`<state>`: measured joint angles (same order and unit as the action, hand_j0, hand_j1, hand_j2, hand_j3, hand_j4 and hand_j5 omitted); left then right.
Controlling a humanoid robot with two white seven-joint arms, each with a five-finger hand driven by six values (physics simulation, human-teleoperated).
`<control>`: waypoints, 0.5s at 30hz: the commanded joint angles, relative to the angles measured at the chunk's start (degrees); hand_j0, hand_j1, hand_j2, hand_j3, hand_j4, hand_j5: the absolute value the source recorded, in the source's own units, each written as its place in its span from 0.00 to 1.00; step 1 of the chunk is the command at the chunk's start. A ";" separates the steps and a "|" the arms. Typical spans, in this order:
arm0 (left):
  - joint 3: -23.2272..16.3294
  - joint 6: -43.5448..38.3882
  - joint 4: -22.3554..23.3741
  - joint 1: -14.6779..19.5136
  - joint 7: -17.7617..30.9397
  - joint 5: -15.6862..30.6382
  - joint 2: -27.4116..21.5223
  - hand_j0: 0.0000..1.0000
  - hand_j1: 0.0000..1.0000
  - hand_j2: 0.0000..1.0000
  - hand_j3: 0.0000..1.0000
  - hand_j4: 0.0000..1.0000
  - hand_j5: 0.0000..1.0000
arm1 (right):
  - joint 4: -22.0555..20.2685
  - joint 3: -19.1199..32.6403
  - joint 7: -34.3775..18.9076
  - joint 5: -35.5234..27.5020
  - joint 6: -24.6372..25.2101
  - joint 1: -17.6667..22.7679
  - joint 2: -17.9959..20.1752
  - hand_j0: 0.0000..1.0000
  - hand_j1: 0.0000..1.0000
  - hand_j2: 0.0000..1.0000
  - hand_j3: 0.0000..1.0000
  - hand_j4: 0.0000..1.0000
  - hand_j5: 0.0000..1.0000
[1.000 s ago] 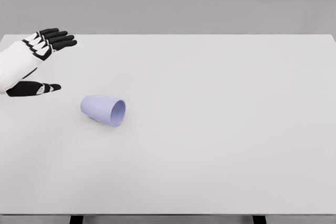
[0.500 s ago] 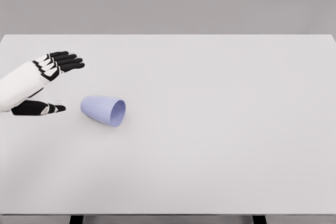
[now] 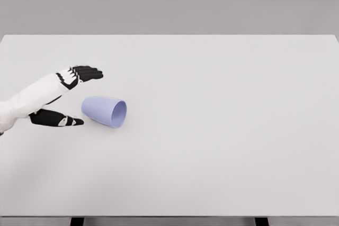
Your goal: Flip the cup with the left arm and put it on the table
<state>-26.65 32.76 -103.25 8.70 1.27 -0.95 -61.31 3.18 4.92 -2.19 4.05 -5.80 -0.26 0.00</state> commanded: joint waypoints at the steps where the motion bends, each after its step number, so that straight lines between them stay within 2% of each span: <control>1: -2.97 -1.74 -0.02 0.00 0.13 0.42 0.22 1.00 1.00 1.00 1.00 1.00 1.00 | -0.01 0.00 -0.01 -0.01 0.00 0.00 0.00 1.00 1.00 1.00 1.00 1.00 1.00; 7: -4.64 -4.46 -0.02 0.88 0.13 0.51 0.22 1.00 1.00 1.00 1.00 1.00 1.00 | -0.01 0.00 -0.01 -0.01 0.00 0.00 0.00 1.00 1.00 1.00 1.00 1.00 1.00; 15: -10.35 -15.44 -0.02 5.36 0.13 0.51 2.25 1.00 1.00 1.00 1.00 1.00 1.00 | -0.01 0.00 -0.01 -0.01 0.00 0.00 0.00 1.00 1.00 1.00 1.00 1.00 1.00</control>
<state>-35.70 19.70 -103.26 14.59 1.42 -0.65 -59.33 3.18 4.92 -2.19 4.05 -5.80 -0.26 0.00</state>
